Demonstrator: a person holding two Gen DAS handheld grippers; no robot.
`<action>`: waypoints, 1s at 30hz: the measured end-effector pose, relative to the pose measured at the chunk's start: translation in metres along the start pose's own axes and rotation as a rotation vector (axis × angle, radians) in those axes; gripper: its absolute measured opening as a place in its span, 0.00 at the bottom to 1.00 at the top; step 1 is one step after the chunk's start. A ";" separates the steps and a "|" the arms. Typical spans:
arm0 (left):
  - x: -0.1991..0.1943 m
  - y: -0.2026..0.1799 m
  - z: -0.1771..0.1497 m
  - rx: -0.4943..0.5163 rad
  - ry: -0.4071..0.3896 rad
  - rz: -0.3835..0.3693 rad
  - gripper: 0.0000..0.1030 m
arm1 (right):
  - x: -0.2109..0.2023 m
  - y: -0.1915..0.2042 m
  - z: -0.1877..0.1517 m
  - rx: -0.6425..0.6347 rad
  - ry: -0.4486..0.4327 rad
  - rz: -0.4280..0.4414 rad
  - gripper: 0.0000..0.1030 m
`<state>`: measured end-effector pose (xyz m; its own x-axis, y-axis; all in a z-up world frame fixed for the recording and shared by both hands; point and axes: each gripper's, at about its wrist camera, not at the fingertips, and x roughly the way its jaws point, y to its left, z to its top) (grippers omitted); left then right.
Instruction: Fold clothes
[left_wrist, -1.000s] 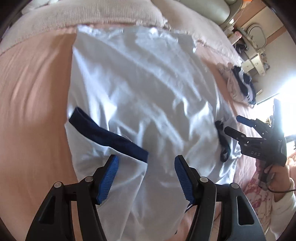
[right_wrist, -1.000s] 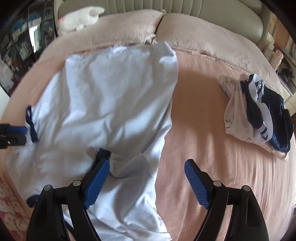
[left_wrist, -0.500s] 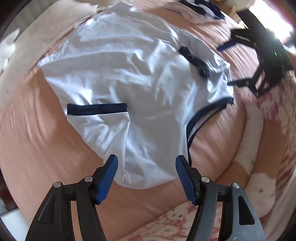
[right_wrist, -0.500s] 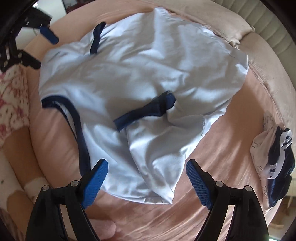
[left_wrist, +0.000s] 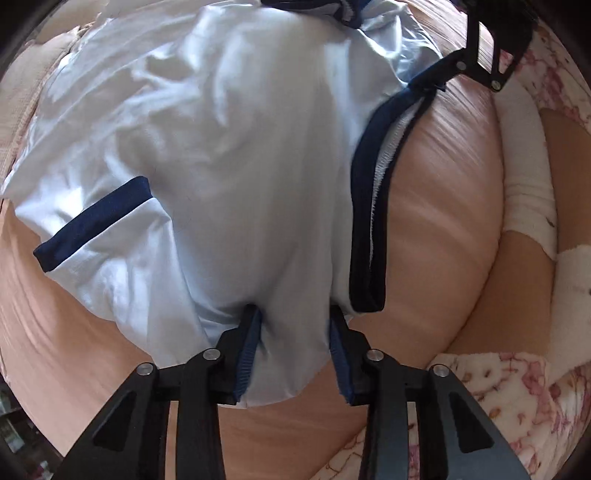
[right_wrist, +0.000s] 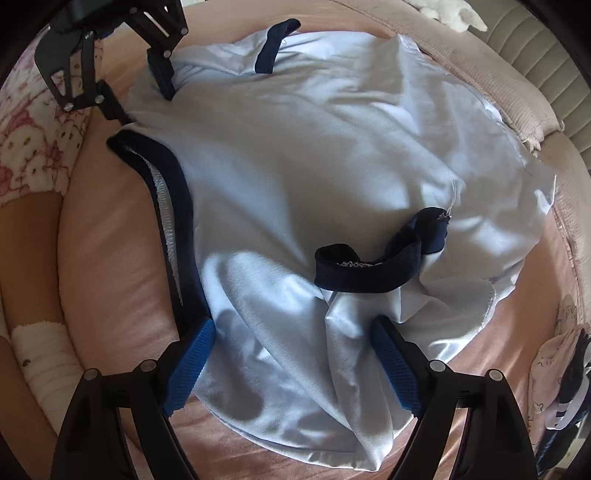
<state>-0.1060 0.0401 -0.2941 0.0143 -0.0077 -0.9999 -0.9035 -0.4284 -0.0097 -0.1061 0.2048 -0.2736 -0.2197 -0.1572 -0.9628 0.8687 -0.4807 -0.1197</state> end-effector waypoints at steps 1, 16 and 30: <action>-0.002 0.001 0.001 -0.009 -0.007 0.003 0.23 | 0.000 -0.001 0.000 0.001 -0.003 0.000 0.71; -0.075 0.069 0.008 -0.307 -0.302 -0.169 0.09 | -0.062 -0.065 0.015 0.332 -0.217 0.177 0.09; -0.065 0.149 0.035 -0.475 -0.381 -0.295 0.08 | -0.068 -0.028 -0.002 0.070 -0.069 0.217 0.56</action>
<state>-0.2564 0.0088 -0.2305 0.0004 0.4521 -0.8920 -0.5974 -0.7152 -0.3628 -0.1147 0.2312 -0.2054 -0.0631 -0.3210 -0.9450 0.8664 -0.4876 0.1078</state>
